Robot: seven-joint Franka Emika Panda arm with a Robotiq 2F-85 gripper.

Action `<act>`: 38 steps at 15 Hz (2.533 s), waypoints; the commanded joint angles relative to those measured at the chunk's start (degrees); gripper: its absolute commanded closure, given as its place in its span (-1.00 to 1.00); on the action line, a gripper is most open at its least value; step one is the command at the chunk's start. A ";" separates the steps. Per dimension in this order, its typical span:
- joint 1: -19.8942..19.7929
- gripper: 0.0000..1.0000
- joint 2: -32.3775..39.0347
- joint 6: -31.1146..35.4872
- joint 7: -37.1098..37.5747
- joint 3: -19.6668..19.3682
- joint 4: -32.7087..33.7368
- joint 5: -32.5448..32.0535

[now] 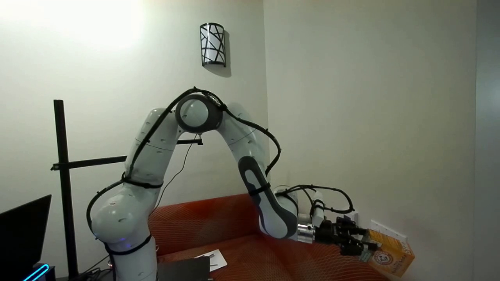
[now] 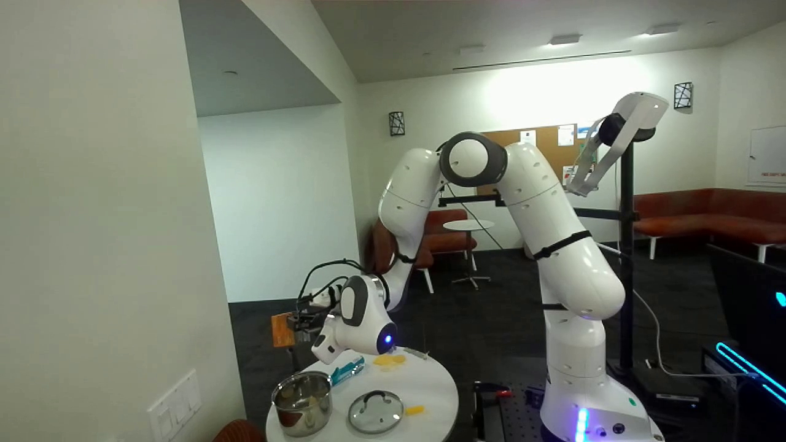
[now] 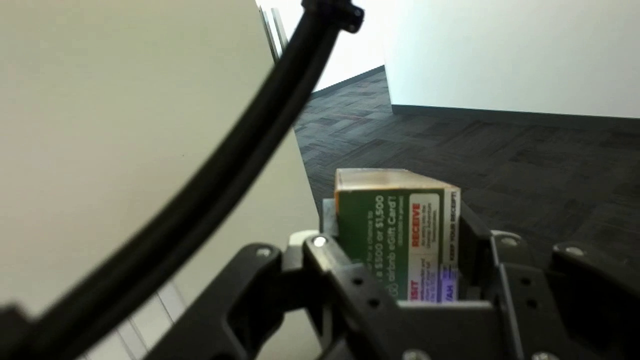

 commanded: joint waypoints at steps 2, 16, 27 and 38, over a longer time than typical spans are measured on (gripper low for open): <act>3.78 0.40 -0.56 -4.57 1.07 -2.64 -0.69 0.00; -1.88 0.40 -1.58 5.31 -3.41 -0.34 3.82 12.48; -13.78 0.40 -4.73 26.65 -42.44 3.30 9.37 70.41; -15.43 0.40 -9.75 13.73 -68.26 0.06 14.63 119.86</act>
